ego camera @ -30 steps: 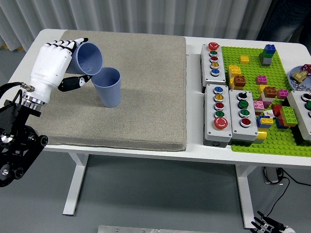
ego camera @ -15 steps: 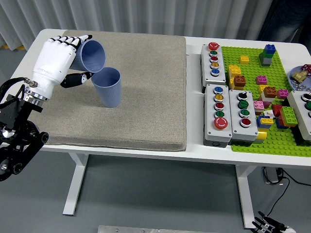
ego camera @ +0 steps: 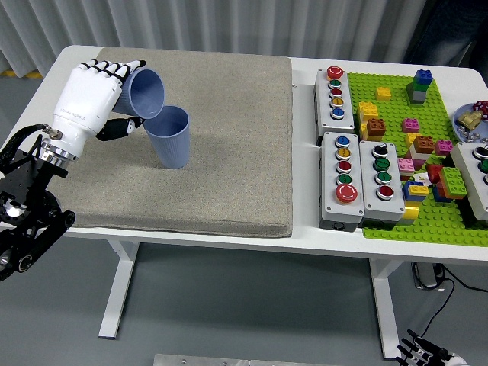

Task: Pick cup pour cup place

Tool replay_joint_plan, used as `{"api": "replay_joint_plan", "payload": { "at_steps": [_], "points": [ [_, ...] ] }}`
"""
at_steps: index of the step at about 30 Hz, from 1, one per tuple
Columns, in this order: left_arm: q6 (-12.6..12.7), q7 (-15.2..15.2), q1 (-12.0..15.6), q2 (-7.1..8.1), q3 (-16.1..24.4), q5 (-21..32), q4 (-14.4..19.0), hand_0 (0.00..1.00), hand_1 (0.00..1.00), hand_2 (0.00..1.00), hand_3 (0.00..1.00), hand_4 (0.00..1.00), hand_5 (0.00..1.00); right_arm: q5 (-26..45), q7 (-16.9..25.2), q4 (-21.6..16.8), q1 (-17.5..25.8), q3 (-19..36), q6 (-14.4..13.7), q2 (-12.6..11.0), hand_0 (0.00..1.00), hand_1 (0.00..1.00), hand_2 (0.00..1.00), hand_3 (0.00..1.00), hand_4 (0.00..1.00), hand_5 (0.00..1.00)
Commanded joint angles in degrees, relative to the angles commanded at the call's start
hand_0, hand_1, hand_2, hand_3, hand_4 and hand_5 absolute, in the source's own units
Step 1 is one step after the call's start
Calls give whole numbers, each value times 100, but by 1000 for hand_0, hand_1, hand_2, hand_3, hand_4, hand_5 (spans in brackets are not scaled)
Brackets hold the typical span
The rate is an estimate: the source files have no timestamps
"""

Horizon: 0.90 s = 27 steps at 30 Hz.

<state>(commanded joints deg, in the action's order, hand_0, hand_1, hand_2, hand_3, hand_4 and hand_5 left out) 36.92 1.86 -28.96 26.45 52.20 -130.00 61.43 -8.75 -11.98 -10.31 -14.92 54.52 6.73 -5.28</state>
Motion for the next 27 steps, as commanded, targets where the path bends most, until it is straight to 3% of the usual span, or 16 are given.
{"api": "replay_joint_plan", "payload": {
  "at_steps": [15,27],
  "points": [
    [6,-375,-167,49,-314,0,-105,465,528,660,628,321,2,30,34,0,5,-10,6,-6,765,694,726,617,234,147],
    [6,-331,-175,55,-274,0,-92,462,526,658,620,321,2,38,43,0,9,-15,-4,0,765,695,726,618,234,147]
  ]
}}
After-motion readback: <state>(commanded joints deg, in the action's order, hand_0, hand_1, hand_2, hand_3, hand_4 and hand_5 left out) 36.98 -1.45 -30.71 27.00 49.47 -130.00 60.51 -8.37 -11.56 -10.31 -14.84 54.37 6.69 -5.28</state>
